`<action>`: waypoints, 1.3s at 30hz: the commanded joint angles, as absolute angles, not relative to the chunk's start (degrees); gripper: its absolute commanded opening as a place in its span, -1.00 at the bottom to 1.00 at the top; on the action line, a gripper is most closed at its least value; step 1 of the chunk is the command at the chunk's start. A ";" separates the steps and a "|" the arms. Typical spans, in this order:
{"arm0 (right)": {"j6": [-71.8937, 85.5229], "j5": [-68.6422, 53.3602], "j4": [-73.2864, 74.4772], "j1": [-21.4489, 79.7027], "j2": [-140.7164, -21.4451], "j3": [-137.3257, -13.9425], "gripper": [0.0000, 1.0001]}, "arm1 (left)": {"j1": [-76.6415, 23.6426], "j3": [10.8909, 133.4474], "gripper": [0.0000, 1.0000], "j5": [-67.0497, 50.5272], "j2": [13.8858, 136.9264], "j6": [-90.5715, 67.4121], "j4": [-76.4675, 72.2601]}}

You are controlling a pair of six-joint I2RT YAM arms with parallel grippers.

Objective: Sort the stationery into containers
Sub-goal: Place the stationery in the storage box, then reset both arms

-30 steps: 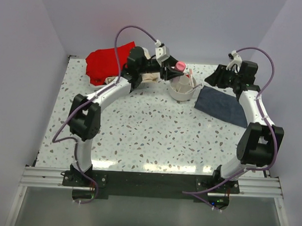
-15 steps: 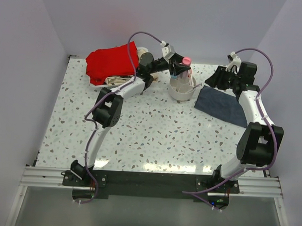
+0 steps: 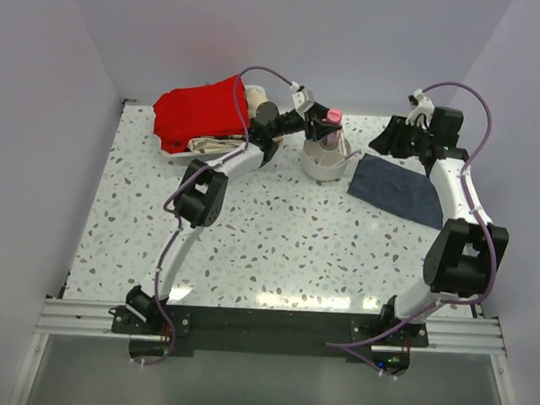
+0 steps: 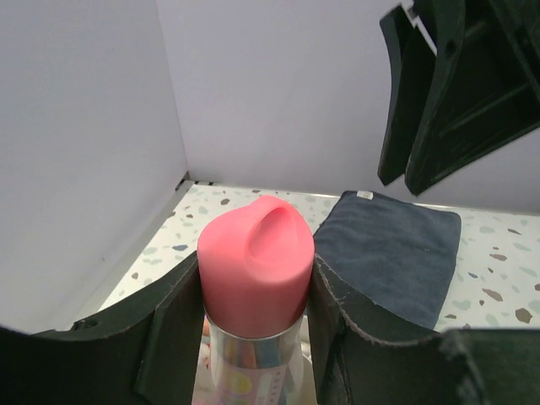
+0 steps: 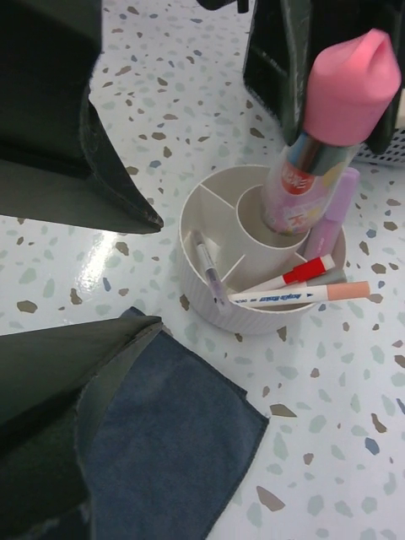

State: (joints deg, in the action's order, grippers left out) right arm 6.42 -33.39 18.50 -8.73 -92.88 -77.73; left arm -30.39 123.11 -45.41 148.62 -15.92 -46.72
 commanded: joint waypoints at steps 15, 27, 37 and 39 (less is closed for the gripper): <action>5.89 -32.61 18.28 -9.58 -92.11 -78.13 -0.05 | -29.36 123.49 -0.27 -40.27 150.12 -16.17 -47.72; 5.19 -32.61 18.99 -9.58 -93.16 -79.37 -0.04 | -29.18 121.30 0.13 -43.15 149.86 -14.33 -49.57; 5.01 -32.26 18.90 -9.58 -92.37 -79.19 -0.04 | -28.92 118.39 1.00 -45.71 144.42 -10.11 -51.41; 5.01 -32.26 18.81 -9.58 -92.11 -79.10 -0.04 | -28.48 118.39 1.00 -45.62 142.66 -9.93 -51.86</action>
State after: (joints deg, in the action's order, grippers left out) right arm 5.69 -32.47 19.33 -9.39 -93.38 -77.97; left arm -29.52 118.61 -44.86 150.50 -12.71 -47.20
